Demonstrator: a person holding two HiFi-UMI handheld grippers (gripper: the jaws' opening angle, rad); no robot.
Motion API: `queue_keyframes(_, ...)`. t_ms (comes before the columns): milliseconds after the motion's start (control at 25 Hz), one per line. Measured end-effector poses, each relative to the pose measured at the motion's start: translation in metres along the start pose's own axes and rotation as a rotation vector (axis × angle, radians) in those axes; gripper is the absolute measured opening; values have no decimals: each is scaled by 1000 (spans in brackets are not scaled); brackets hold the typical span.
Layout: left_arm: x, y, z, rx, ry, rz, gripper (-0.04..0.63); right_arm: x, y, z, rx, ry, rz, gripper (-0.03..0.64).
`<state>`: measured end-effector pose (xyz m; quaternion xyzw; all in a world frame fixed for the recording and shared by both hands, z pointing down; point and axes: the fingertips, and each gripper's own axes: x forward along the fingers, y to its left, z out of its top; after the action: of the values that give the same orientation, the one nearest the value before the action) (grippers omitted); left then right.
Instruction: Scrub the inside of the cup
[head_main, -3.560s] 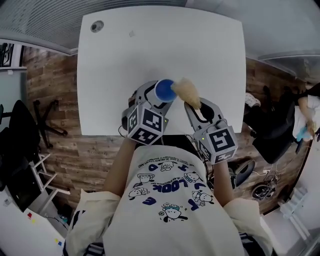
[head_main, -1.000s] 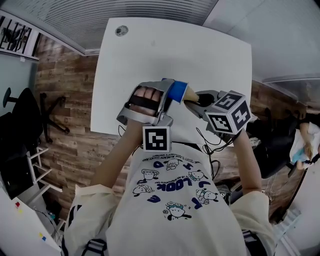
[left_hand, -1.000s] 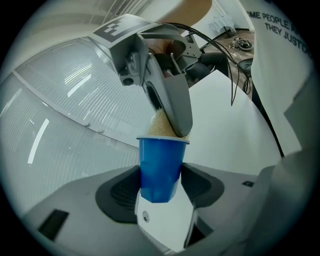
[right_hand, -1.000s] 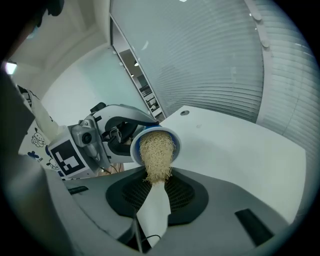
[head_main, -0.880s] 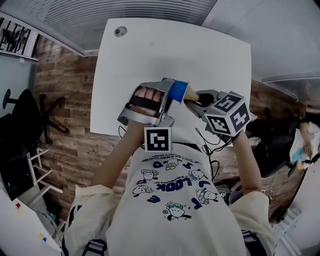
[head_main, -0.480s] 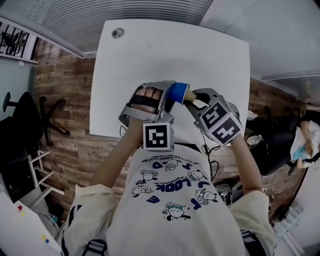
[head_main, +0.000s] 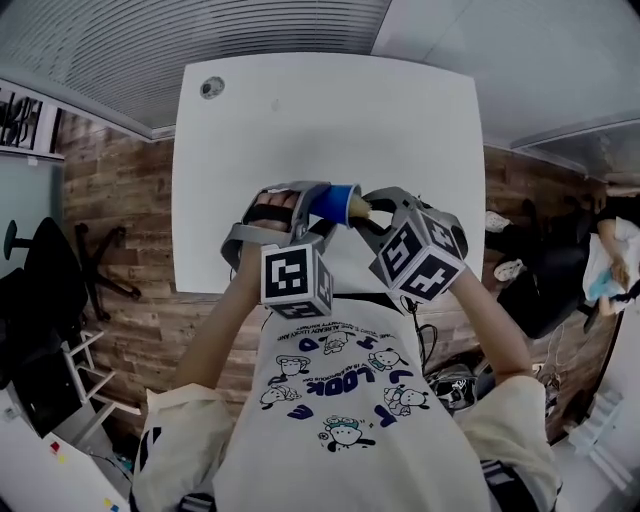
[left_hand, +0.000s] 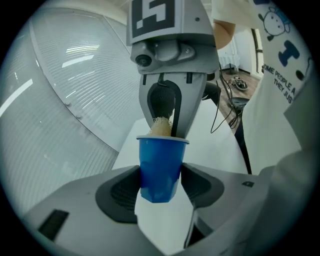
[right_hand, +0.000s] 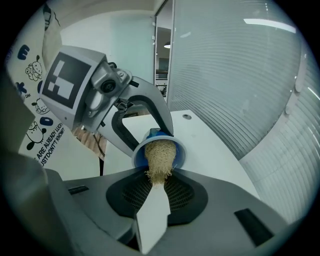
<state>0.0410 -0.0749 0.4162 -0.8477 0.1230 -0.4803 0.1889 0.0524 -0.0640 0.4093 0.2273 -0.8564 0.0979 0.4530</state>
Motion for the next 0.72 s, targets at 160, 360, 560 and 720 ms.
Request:
queue_keyframes(160,1,-8,4,-49,-14,-87,287,-4,4,-6,-61,8,-7,72)
queue_keyframes(360,0,-19,8,-113,-25,-182,285,-7,10,-12,-163,22,-14,72)
queue_keyframes(560,-6,-29,16,-201,-61,-317,285,-15,14,-14,-280,22,-2,71)
queue_keyframes(720,-14,-39,15,-259,-85,-439,285,-17,24,-12,-388,28,9,71)
